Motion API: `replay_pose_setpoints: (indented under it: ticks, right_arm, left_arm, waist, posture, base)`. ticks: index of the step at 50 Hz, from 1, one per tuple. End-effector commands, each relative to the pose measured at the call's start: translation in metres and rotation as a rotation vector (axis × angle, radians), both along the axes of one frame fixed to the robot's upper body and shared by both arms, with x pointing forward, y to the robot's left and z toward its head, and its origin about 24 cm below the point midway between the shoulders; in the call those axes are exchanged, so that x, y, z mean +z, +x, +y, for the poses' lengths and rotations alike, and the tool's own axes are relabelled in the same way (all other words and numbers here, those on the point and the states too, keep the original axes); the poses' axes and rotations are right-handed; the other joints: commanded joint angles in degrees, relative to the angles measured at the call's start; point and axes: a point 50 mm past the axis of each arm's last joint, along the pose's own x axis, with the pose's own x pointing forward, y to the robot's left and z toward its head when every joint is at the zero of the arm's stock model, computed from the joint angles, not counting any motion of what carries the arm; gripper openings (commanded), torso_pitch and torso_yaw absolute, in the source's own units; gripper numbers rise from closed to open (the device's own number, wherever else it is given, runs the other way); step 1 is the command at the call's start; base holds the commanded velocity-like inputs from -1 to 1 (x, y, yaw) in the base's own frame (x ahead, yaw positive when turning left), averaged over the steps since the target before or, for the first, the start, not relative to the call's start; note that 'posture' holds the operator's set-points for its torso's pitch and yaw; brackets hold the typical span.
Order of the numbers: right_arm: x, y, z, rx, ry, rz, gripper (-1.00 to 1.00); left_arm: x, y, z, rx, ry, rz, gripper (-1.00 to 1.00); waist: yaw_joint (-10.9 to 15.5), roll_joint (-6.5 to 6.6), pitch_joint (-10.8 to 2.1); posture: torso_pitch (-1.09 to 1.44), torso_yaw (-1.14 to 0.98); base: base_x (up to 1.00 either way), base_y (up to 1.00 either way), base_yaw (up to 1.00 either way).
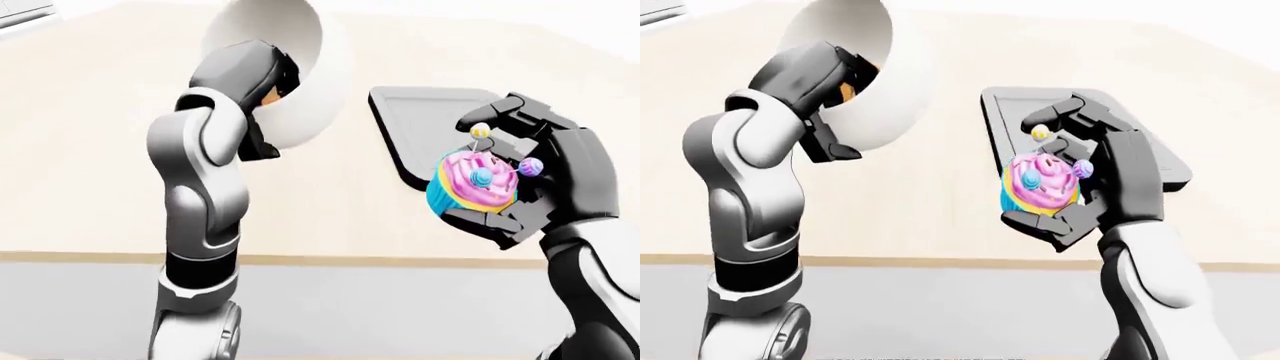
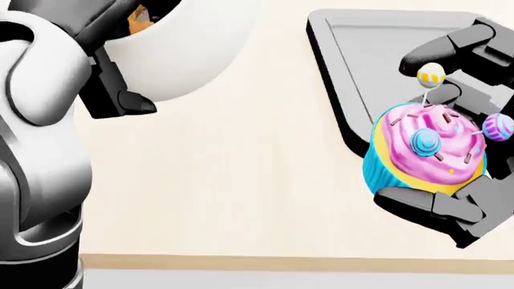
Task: Pick up the bowl with donut and place it on the tray. Pick up the cupcake and place it on the tray.
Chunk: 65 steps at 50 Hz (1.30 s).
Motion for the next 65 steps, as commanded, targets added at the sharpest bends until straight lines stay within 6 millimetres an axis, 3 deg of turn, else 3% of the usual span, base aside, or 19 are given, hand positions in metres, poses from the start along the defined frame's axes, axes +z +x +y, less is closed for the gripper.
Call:
replay_pose_setpoints:
  ticks: [1,6,11,18,20,26,28,29,30,34,39,42,43,44,45,48,50,53,65]
  right_arm:
    - [0.01,-0.004,0.0,-0.017,-0.01,-0.072,-1.0]
    - [0.009,-0.003,-0.001,-0.027,-0.014,-0.073,-1.0]
    - [0.008,-0.001,-0.003,-0.031,-0.014,-0.073,-1.0]
    - [0.01,-0.001,0.001,-0.019,-0.016,-0.073,-1.0]
    - [0.01,-0.001,0.0,-0.017,-0.017,-0.073,-1.0]
    - [0.01,-0.003,0.0,-0.016,-0.016,-0.072,-1.0]
    - [0.01,-0.003,0.0,-0.015,-0.016,-0.072,-1.0]
    - [0.01,-0.003,0.0,-0.015,-0.016,-0.072,-1.0]
    - [0.01,-0.003,0.0,-0.014,-0.016,-0.072,-1.0]
    - [0.011,-0.004,0.001,-0.013,-0.015,-0.072,-1.0]
    - [0.008,-0.002,0.0,-0.012,-0.013,-0.068,-1.0]
    - [0.009,-0.002,0.0,-0.014,-0.011,-0.069,-1.0]
    - [0.009,-0.002,0.0,-0.014,-0.012,-0.068,-1.0]
    - [0.009,-0.003,0.0,-0.015,-0.012,-0.069,-1.0]
    - [0.009,-0.003,-0.001,-0.016,-0.01,-0.071,-1.0]
    - [0.009,-0.003,-0.001,-0.018,-0.013,-0.072,-1.0]
    - [0.01,-0.004,-0.001,-0.017,-0.012,-0.071,-1.0]
    - [0.01,-0.004,-0.001,-0.017,-0.009,-0.072,-1.0]
    - [0.01,-0.005,-0.001,-0.017,-0.014,-0.066,-1.0]
  left_arm:
    - [0.018,-0.008,-0.001,-0.011,0.005,-0.094,-1.0]
    - [0.017,-0.008,-0.002,-0.013,0.008,-0.095,-1.0]
    - [0.02,-0.009,-0.001,-0.013,0.007,-0.097,-1.0]
    - [0.028,-0.011,0.001,-0.009,0.012,-0.11,-1.0]
    - [0.031,-0.012,0.001,-0.01,0.013,-0.114,-1.0]
    - [0.039,-0.016,-0.002,-0.015,0.019,-0.125,-1.0]
    - [0.042,-0.017,-0.002,-0.015,0.019,-0.13,-1.0]
    - [0.043,-0.017,-0.001,-0.015,0.018,-0.133,-1.0]
    - [0.044,-0.018,-0.001,-0.016,0.019,-0.134,-1.0]
    - [0.043,-0.018,-0.002,-0.017,0.019,-0.134,-1.0]
    - [0.042,-0.018,-0.002,-0.016,0.02,-0.133,-1.0]
    - [0.043,-0.018,-0.002,-0.016,0.021,-0.135,-1.0]
    - [0.045,-0.019,-0.002,-0.016,0.02,-0.137,-1.0]
    - [0.046,-0.019,-0.001,-0.016,0.021,-0.14,-1.0]
    - [0.047,-0.02,-0.001,-0.016,0.02,-0.142,-1.0]
    - [0.048,-0.022,-0.001,-0.015,0.022,-0.143,-1.0]
    - [0.05,-0.023,-0.001,-0.015,0.024,-0.146,-1.0]
    - [0.05,-0.024,-0.001,-0.015,0.023,-0.148,-1.0]
    - [0.049,-0.024,0.0,-0.016,0.026,-0.146,-1.0]
  waist:
    - [0.32,-0.42,-1.0]
    - [0.36,1.98,-0.92]
    - [0.52,3.04,-0.89]
    - [-0.46,0.23,0.11]
    - [-0.11,0.25,-1.15]
    - [-0.16,3.57,-0.79]
    - [-0.39,5.5,-0.27]
    - [-0.45,7.26,-0.83]
    - [0.07,6.21,-0.8]
    - [-0.1,7.17,-1.88]
    - [-0.08,5.27,-0.76]
    - [0.17,2.49,-1.08]
    - [0.23,0.81,-1.42]
    - [0.2,-2.04,-2.18]
    - [0.04,-0.9,-2.31]
    - [-0.52,-1.73,-0.26]
    - [-0.19,-1.35,-0.32]
    - [-0.8,-0.55,-2.11]
    - [-0.6,2.66,-1.97]
  posture:
    - [0.0,0.0]
    - [0.0,0.0]
    - [0.0,0.0]
    - [0.0,0.0]
    - [0.0,0.0]
    - [0.0,0.0]
    - [0.0,0.0]
    - [0.0,0.0]
    - [0.0,0.0]
    - [0.0,0.0]
    - [0.0,0.0]
    - [0.0,0.0]
    - [0.0,0.0]
    - [0.0,0.0]
    - [0.0,0.0]
    - [0.0,0.0]
    - [0.0,0.0]
    - [0.0,0.0]
    - [0.0,0.0]
  base:
    - [0.0,-0.52,0.0]
    - [0.0,-0.48,0.0]
    - [0.0,-0.4,0.0]
    - [0.0,-0.02,0.0]
    - [0.0,-0.15,0.0]
    - [0.0,-0.35,0.0]
    - [0.0,-0.58,0.0]
    - [0.0,-0.57,0.0]
    - [0.0,-0.57,0.0]
    - [0.0,-0.58,0.0]
    - [0.0,-0.58,0.0]
    - [-0.01,-0.58,0.0]
    - [-0.04,-0.59,0.0]
    - [-0.04,-0.58,0.0]
    - [-0.03,-0.33,0.0]
    - [-0.01,-0.06,0.0]
    - [0.0,0.0,0.0]
    - [-0.22,-0.02,0.0]
    - [-0.25,-0.16,0.0]
